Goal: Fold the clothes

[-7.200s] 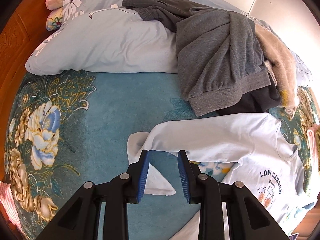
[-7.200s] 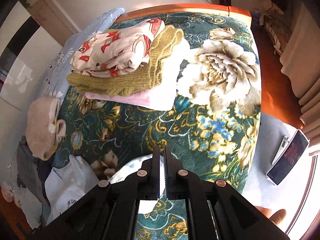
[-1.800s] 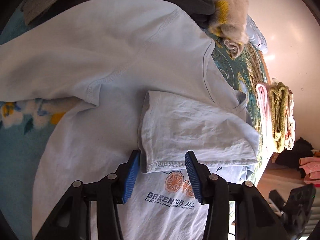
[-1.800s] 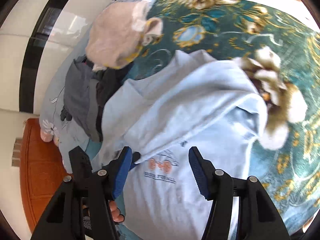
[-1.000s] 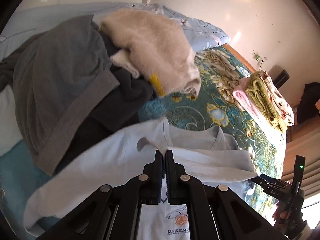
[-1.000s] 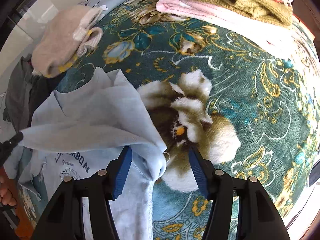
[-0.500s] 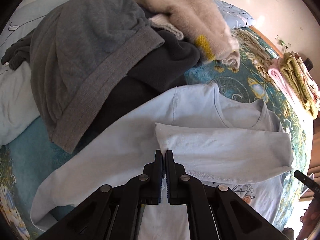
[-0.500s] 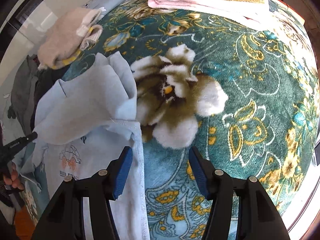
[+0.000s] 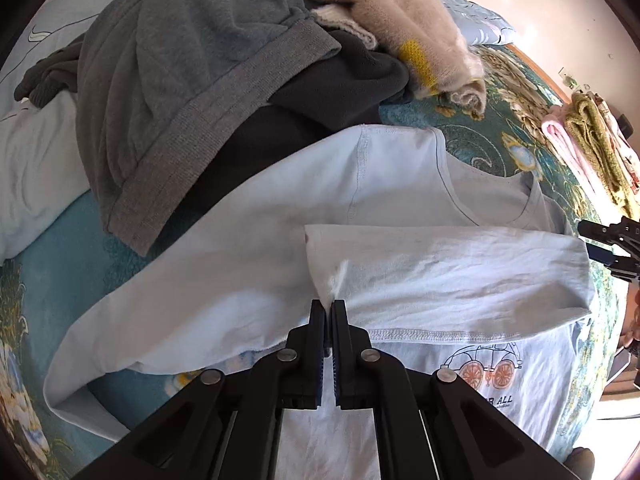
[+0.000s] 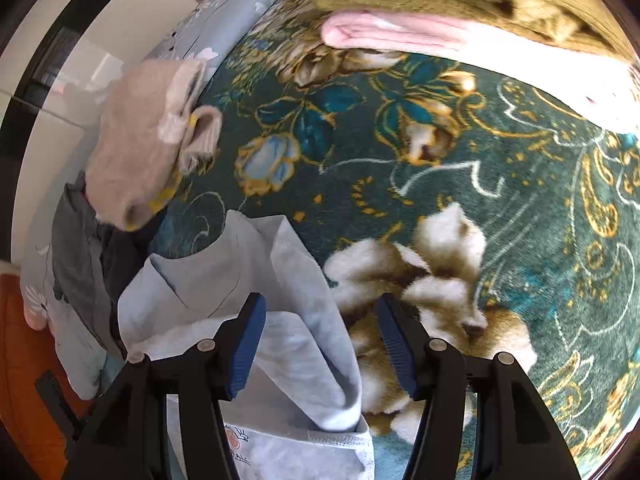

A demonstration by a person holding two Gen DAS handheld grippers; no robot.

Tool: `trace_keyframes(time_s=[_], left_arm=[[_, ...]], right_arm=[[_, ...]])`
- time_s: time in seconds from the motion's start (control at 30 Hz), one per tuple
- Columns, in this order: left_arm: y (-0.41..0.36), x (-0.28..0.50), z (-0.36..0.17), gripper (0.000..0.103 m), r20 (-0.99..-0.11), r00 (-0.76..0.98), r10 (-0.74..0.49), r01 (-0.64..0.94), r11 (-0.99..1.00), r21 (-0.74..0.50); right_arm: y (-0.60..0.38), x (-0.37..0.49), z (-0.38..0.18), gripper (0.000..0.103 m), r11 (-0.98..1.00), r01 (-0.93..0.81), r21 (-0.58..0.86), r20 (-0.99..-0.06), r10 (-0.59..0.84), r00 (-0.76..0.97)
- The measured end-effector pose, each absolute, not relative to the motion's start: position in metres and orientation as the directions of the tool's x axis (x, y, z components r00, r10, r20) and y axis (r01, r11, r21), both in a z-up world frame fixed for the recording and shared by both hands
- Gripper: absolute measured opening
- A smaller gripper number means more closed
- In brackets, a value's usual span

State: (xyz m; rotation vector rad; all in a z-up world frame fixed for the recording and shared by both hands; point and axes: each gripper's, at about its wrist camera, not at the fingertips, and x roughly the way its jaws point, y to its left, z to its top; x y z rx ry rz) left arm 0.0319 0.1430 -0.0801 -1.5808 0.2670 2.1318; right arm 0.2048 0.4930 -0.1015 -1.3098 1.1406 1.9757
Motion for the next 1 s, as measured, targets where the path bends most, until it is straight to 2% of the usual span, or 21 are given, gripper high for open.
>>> trace_keyframes(time_s=[0.23, 0.33, 0.47, 0.53, 0.67, 0.83, 1.0], left_arm=[[0.144, 0.032, -0.073, 0.003, -0.938, -0.262, 0.226, -0.473, -0.877, -0.079], [0.143, 0.028, -0.071, 0.003, -0.937, -0.277, 0.213, -0.467, -0.882, -0.062], [0.142, 0.023, -0.073, 0.003, -0.940, -0.272, 0.205, -0.459, -0.886, -0.060], [0.142, 0.021, -0.075, 0.003, -0.942, -0.270, 0.201, -0.452, -0.890, -0.060], [0.142, 0.019, -0.079, 0.003, -0.943, -0.262, 0.203, -0.436, -0.897, -0.072], [0.143, 0.016, -0.074, 0.003, -0.939, -0.263, 0.222, -0.430, -0.898, -0.092], [0.148, 0.014, -0.064, 0.003, -0.928, -0.281, 0.245, -0.445, -0.890, -0.100]], right_arm=[[0.488, 0.147, -0.120, 0.060, -0.672, -0.713, 0.202, -0.972, -0.050, -0.228], [0.497, 0.150, -0.119, 0.056, -0.734, -0.674, 0.076, -0.991, 0.019, -0.133], [0.534, 0.178, -0.107, 0.055, -0.688, -0.725, 0.024, -0.990, 0.085, -0.114], [0.552, 0.194, -0.101, 0.050, -0.648, -0.761, 0.012, -0.987, 0.114, -0.113], [0.560, 0.221, -0.088, 0.050, -0.589, -0.800, 0.114, -0.973, 0.095, -0.208], [0.507, 0.235, -0.087, 0.050, -0.607, -0.703, 0.370, -0.912, -0.094, -0.399], [0.459, 0.245, -0.100, 0.050, -0.606, -0.703, 0.373, -0.912, -0.098, -0.399]])
